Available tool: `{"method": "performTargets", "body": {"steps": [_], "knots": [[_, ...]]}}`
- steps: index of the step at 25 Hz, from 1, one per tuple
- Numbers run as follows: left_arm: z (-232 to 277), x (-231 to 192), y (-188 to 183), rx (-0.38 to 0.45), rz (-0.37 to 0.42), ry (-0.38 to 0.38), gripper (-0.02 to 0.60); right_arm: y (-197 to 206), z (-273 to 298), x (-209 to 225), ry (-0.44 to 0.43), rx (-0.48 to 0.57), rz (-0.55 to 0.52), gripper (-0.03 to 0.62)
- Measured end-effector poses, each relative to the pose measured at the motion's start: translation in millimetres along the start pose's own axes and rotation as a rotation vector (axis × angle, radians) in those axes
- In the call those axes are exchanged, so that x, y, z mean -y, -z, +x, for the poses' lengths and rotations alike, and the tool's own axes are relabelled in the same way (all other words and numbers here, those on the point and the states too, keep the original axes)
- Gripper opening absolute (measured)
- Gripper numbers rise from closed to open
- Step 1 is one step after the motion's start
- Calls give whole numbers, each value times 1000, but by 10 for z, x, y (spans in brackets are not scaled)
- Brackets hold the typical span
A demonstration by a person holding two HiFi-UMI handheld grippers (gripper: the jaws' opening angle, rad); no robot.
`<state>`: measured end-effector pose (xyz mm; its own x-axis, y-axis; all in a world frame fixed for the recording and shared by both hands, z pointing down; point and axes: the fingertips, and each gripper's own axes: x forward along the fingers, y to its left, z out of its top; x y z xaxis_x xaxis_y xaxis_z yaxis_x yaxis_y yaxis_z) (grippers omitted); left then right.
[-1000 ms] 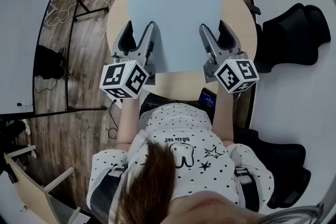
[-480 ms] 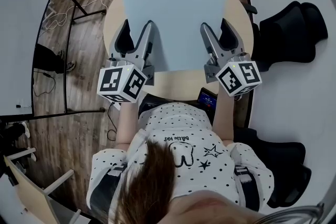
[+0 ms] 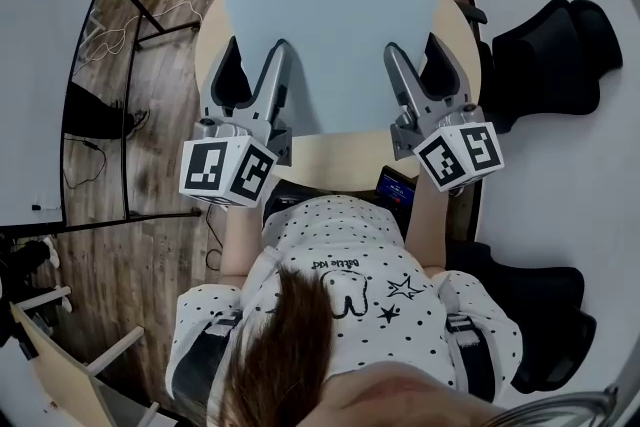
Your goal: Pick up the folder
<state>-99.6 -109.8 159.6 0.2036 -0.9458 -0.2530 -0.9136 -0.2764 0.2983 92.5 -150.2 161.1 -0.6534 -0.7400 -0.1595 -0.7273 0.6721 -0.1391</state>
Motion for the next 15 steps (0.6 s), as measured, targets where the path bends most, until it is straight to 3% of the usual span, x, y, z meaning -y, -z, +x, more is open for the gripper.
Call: {"method": "performTargets", "body": {"steps": [15], "knots": [[-80, 27, -119, 28, 42, 6, 270, -64, -33, -100, -12, 23, -13, 270]]}}
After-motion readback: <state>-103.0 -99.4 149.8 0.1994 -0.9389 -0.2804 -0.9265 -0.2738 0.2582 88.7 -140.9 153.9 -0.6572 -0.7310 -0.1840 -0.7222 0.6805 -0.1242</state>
